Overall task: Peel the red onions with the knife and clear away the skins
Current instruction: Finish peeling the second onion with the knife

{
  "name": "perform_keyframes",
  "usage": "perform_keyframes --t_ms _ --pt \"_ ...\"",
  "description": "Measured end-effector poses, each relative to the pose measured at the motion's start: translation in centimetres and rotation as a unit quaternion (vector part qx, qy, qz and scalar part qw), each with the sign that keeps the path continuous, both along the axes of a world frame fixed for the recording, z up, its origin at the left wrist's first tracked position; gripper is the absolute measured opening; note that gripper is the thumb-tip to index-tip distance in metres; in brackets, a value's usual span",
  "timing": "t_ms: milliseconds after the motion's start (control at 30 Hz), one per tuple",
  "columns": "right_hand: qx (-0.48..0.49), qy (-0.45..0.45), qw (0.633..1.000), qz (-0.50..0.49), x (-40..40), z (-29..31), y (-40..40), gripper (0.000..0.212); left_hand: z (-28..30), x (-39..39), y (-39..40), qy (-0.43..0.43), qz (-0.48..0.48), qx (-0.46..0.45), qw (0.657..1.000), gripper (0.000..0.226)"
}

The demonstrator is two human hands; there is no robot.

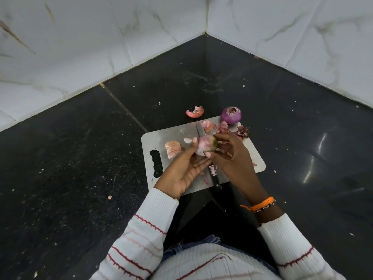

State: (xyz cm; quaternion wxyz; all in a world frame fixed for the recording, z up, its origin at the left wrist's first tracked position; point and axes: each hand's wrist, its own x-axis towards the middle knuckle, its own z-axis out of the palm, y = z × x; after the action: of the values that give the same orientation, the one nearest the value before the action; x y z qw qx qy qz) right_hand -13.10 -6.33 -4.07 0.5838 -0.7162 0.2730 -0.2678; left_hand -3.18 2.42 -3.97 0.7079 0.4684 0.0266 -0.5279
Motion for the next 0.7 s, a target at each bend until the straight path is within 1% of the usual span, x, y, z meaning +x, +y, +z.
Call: perform_keyframes --t_ms 67,133,200,233,300,367,467,567,700 --pt "0.009 0.02 1.0 0.015 -0.3 -0.1 -0.3 0.041 0.1 -0.2 0.1 -0.063 0.003 0.004 0.998 0.018" --pt "0.014 0.041 0.998 0.037 -0.7 -0.2 -0.7 0.044 0.1 -0.4 0.1 -0.162 0.005 0.043 0.986 0.027" --pt "0.034 0.06 0.996 0.055 -1.1 -0.3 -1.1 0.052 0.1 -0.6 0.0 -0.232 -0.007 0.073 0.97 0.036" --pt "0.042 0.066 0.995 0.06 -1.3 -0.3 -1.3 0.058 0.1 -0.7 0.0 -0.247 -0.016 0.075 0.966 0.036" --pt "0.038 0.067 0.995 0.06 -1.7 -0.3 -1.5 0.064 0.2 -0.7 0.0 -0.247 -0.031 0.06 0.967 0.029" --pt "0.022 0.057 0.997 0.05 -2.0 -0.3 -1.5 0.064 0.2 -0.7 -0.1 -0.235 -0.036 0.041 0.97 0.026" --pt "-0.02 0.061 0.997 0.036 -2.3 -0.5 -1.7 0.065 0.4 -0.9 -0.1 -0.219 -0.044 0.021 0.975 0.027" --pt "-0.046 0.068 0.996 0.022 -2.3 -0.6 -1.9 0.065 0.4 -1.0 0.0 -0.254 -0.057 0.028 0.965 0.031" --pt "-0.087 0.085 0.993 0.008 -2.0 -0.7 -1.4 0.057 0.4 -1.3 -0.2 -0.315 -0.047 0.058 0.946 0.035"
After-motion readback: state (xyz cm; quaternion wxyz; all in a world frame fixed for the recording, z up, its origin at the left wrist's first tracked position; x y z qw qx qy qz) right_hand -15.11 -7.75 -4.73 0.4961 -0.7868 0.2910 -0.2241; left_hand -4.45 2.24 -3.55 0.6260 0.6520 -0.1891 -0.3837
